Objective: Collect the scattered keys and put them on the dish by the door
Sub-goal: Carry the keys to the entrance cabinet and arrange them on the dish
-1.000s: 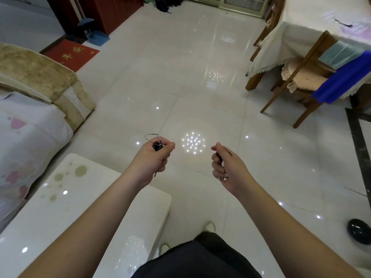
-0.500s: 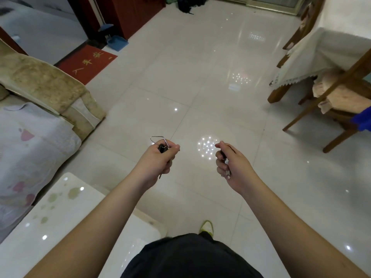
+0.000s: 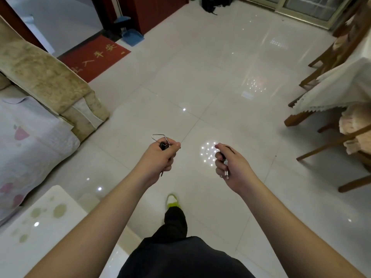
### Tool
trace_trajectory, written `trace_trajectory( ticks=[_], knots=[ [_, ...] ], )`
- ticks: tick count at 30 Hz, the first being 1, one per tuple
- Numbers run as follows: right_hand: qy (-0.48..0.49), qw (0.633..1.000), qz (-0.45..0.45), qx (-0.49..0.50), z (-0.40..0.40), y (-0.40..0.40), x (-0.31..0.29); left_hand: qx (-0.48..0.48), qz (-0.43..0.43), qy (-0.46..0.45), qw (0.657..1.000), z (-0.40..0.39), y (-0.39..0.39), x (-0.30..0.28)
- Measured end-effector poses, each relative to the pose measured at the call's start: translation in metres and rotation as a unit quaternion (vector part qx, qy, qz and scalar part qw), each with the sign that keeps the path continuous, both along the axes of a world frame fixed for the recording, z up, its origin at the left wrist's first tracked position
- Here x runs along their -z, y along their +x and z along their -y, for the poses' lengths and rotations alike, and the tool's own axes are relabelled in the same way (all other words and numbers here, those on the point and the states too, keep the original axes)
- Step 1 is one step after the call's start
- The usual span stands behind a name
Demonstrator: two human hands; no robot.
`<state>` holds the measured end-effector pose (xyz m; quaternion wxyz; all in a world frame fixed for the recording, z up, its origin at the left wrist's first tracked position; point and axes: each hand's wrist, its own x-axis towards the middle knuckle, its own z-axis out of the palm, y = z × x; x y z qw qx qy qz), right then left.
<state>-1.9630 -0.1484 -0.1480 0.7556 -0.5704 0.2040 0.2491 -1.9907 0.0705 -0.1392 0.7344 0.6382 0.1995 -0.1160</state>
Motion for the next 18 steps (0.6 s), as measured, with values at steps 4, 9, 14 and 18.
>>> trace_trajectory(
  ticks=[4, 9, 14, 18],
  knots=[
    [-0.011, 1.0, -0.004, -0.002, -0.03, 0.077, -0.003, -0.005, -0.003, -0.007, 1.0, -0.033, 0.068, 0.004],
    [0.01, 1.0, 0.012, 0.003, -0.071, 0.162, -0.019, 0.011, -0.01, -0.002, 1.0, -0.068, 0.146, -0.002],
    [0.028, 1.0, 0.005, 0.014, -0.088, 0.225, -0.024, 0.024, -0.006, -0.014, 1.0, -0.078, 0.218, -0.01],
    [0.038, 0.999, -0.007, 0.02, -0.089, 0.287, -0.018, 0.019, -0.003, -0.014, 1.0, -0.082, 0.279, -0.01]
  ],
)
